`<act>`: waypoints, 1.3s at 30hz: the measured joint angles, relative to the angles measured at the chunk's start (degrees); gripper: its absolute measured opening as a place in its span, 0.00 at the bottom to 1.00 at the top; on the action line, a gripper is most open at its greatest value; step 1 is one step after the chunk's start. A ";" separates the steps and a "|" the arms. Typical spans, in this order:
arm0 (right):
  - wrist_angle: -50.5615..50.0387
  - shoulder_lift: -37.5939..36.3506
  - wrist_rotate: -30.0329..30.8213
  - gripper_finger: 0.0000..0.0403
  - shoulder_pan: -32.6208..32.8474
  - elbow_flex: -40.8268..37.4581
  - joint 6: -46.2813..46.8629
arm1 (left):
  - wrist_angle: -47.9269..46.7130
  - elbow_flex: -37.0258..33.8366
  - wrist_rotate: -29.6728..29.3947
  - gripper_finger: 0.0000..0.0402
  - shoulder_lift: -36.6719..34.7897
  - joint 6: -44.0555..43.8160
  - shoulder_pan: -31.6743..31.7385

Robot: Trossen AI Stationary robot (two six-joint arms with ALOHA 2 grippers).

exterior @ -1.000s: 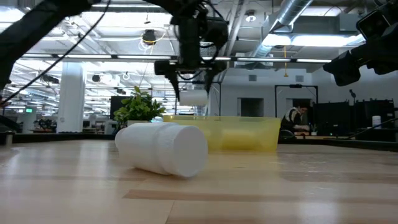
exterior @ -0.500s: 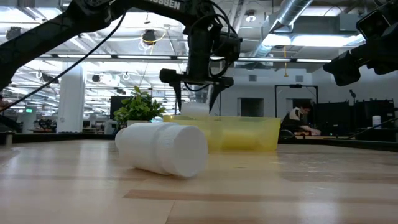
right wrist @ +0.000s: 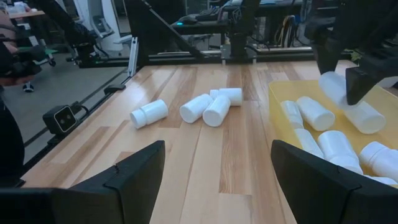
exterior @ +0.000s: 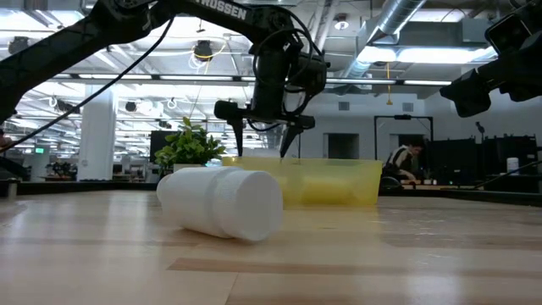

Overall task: Pick and place pill bottles into a basket
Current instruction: Put the white pill bottle into the yellow bin

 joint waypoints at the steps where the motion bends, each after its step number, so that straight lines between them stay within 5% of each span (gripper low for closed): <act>1: 0.00 0.00 0.00 0.71 -0.01 0.00 0.00 | 0.10 -0.04 -0.06 0.84 0.00 0.00 0.00; 24: 0.00 0.00 0.00 0.71 0.01 -0.01 0.00 | 1.82 -0.04 -2.76 0.85 0.00 -1.14 -0.09; 39: 0.00 0.00 0.00 0.71 0.01 0.00 0.00 | 1.18 -0.04 -2.78 0.99 0.00 -1.08 -0.11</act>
